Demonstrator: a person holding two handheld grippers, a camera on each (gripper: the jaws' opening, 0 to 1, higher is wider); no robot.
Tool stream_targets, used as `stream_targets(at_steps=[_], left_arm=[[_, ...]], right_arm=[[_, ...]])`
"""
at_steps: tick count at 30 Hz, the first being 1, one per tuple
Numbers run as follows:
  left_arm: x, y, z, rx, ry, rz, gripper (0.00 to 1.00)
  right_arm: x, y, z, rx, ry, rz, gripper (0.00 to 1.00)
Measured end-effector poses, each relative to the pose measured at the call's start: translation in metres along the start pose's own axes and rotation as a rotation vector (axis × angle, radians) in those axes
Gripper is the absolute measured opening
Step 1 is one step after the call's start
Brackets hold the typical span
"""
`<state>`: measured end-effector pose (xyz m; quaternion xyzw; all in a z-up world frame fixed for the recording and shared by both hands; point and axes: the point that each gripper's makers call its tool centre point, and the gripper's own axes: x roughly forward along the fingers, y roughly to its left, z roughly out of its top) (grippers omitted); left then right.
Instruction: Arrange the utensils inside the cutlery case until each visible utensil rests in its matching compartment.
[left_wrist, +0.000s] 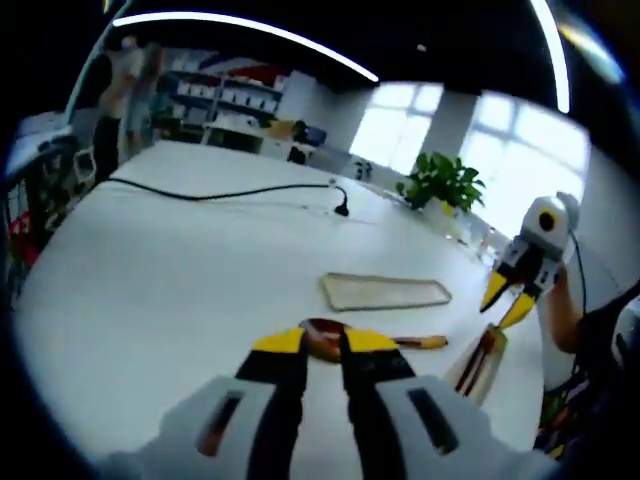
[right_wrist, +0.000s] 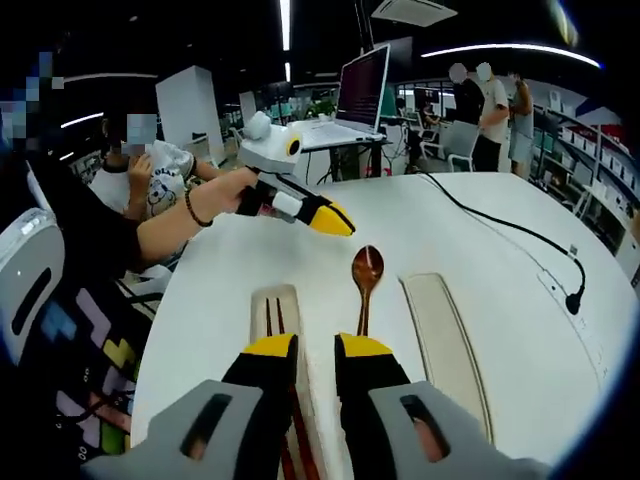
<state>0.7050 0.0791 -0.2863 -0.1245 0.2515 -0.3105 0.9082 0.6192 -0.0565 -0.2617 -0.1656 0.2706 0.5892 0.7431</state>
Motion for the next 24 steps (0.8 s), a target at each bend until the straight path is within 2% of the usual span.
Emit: stream_targets(at_steps=[3, 10, 11, 12, 17, 24], left_arm=[[0.005, 0.006, 0.003, 0.011, -0.009, 0.027, 0.17], [0.011, 0.005, 0.001, -0.042, -0.005, 0.017, 0.22], [0.011, 0.005, 0.002, -0.038, -0.01, 0.021, 0.22], [0.012, 0.007, 0.005, 0.0, -0.038, 0.043, 0.22], [0.015, 0.0, 0.003, -0.028, -0.031, 0.032, 0.23], [0.015, 0.006, -0.002, -0.025, -0.01, 0.054, 0.23]], right_arm=[[0.011, -0.008, 0.002, -0.026, 0.016, -0.027, 0.19], [0.042, -0.023, 0.0, -0.052, 0.066, -0.066, 0.19], [0.045, -0.023, -0.001, -0.052, 0.074, -0.062, 0.19], [0.048, -0.023, -0.002, -0.052, 0.082, -0.056, 0.19], [0.063, -0.033, 0.0, -0.053, 0.1, -0.06, 0.19], [0.081, -0.039, 0.0, -0.049, 0.102, -0.078, 0.19]])
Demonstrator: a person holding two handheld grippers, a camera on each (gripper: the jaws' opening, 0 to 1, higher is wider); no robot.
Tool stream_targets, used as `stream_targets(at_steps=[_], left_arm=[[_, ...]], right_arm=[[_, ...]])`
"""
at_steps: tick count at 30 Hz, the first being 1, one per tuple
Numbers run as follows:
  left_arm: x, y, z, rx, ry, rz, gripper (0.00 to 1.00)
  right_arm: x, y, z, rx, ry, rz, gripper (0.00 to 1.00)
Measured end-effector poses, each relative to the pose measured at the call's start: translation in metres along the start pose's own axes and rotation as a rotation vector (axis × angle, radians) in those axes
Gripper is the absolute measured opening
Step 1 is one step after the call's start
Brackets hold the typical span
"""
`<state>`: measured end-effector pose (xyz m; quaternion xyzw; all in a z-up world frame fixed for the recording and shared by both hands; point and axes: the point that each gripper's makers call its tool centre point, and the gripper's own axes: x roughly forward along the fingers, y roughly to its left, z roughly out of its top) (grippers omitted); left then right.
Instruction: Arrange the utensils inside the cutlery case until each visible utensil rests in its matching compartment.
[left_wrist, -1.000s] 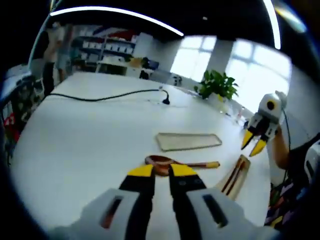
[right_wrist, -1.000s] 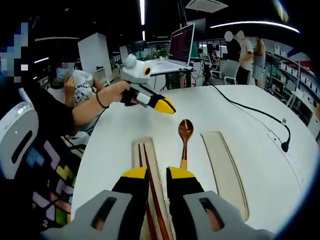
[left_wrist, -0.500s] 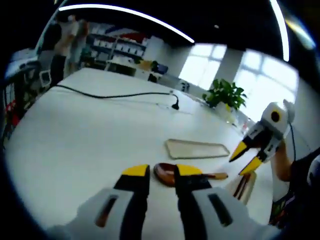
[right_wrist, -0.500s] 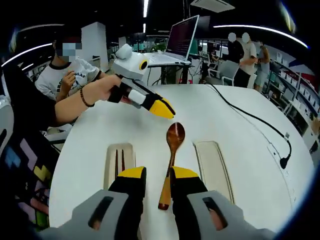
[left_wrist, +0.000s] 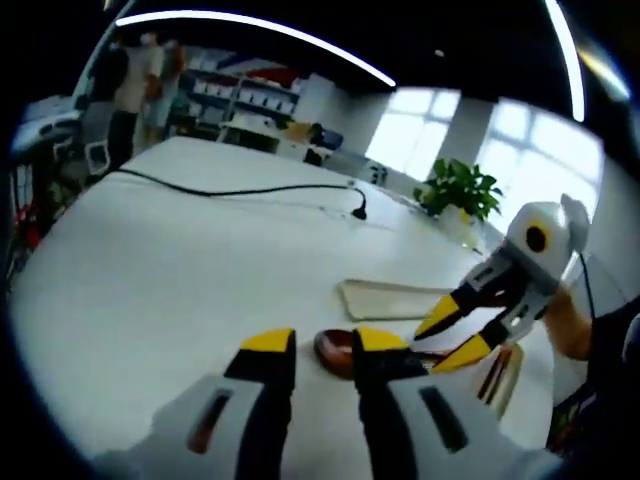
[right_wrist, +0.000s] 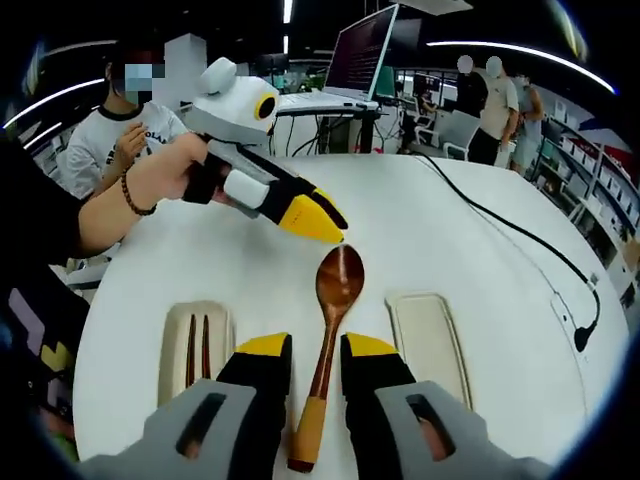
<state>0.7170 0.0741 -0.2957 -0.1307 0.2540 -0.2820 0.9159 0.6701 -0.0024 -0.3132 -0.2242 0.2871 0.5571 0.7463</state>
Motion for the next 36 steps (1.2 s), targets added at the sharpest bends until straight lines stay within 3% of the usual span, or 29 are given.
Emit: stream_targets(at_steps=[13, 21, 30, 32, 36], left_arm=[[0.006, -0.001, -0.014, -0.033, 0.024, -0.025, 0.25], [0.008, -0.004, -0.019, -0.048, 0.03, -0.035, 0.24], [0.007, -0.01, -0.021, -0.036, 0.024, -0.041, 0.24], [0.006, -0.01, -0.021, -0.052, 0.021, -0.044, 0.24], [0.005, -0.016, -0.023, -0.091, 0.016, -0.074, 0.23]], right_arm=[[0.018, 0.0, -0.003, -0.001, 0.009, 0.021, 0.15], [0.019, 0.002, 0.0, -0.013, -0.016, 0.019, 0.05], [0.014, 0.001, -0.001, 0.005, -0.041, -0.025, 0.05], [0.012, -0.001, 0.0, -0.036, -0.051, -0.054, 0.04], [0.008, 0.005, 0.004, -0.028, -0.068, -0.029, 0.04]])
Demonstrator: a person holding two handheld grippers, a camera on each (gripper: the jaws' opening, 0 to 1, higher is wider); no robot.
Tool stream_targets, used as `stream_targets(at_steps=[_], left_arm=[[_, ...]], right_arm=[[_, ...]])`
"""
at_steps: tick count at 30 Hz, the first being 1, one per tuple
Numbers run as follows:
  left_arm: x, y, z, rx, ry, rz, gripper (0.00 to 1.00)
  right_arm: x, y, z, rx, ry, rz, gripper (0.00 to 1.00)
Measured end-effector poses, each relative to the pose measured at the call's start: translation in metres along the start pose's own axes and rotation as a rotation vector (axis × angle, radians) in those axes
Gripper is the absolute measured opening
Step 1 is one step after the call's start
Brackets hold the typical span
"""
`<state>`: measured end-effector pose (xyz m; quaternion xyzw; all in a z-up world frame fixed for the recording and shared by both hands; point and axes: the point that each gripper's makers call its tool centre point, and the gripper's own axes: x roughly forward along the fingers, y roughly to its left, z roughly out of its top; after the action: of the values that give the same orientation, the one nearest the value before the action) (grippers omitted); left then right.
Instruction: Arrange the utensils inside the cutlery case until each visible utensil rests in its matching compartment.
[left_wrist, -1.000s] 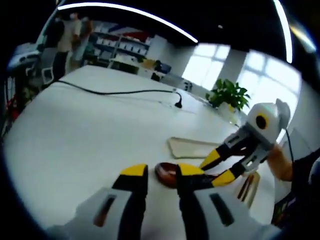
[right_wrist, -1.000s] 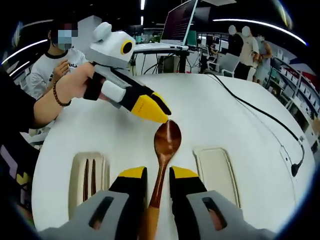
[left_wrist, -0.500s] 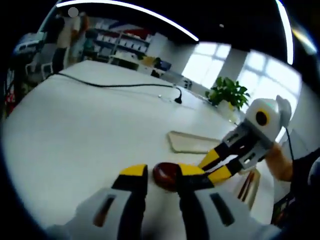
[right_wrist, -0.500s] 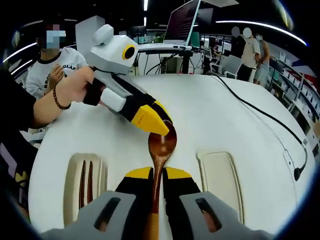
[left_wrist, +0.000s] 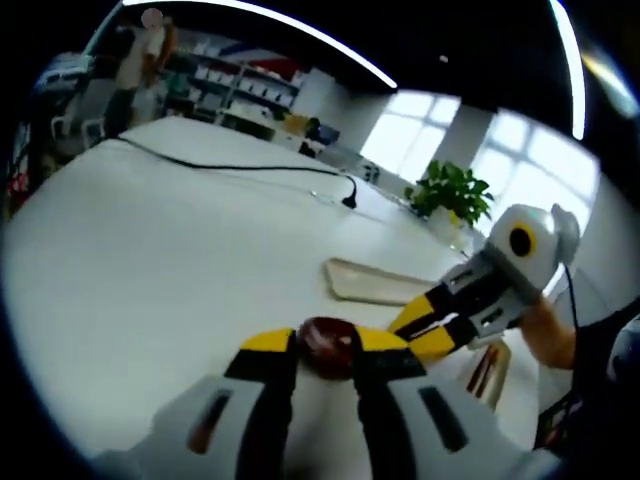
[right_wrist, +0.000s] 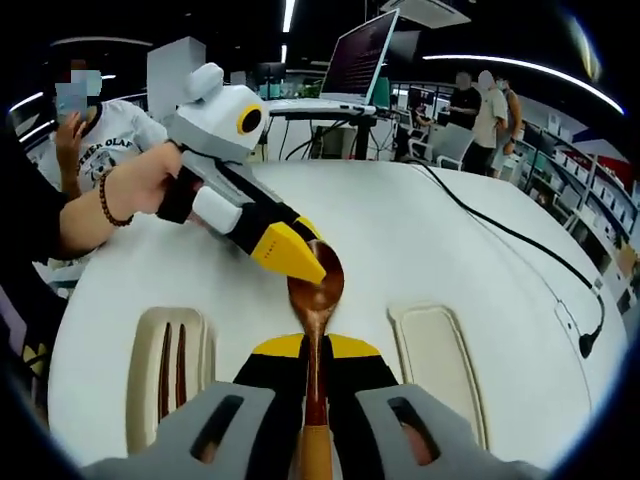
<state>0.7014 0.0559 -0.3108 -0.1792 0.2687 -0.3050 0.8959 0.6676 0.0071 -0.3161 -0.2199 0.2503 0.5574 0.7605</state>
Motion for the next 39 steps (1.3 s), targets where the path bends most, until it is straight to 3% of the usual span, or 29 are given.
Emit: stream_targets(at_steps=[6, 14, 18, 21, 39], left_arm=[[-0.001, -0.004, -0.001, -0.048, -0.021, -0.018, 0.22], [-0.009, -0.008, 0.001, -0.139, -0.05, -0.05, 0.13], [-0.011, -0.019, 0.001, -0.18, -0.069, -0.067, 0.1], [-0.015, -0.031, 0.008, -0.255, -0.098, -0.121, 0.07], [-0.03, -0.075, 0.011, -0.35, -0.156, -0.202, 0.05]], right_arm=[[-0.001, 0.001, -0.001, -0.014, 0.007, -0.002, 0.04], [-0.012, 0.004, 0.0, -0.044, 0.011, -0.01, 0.04], [-0.018, 0.006, 0.001, -0.044, 0.018, -0.02, 0.04], [-0.023, 0.008, 0.001, -0.039, 0.018, -0.029, 0.04], [-0.067, 0.026, 0.007, -0.07, 0.018, -0.085, 0.04]])
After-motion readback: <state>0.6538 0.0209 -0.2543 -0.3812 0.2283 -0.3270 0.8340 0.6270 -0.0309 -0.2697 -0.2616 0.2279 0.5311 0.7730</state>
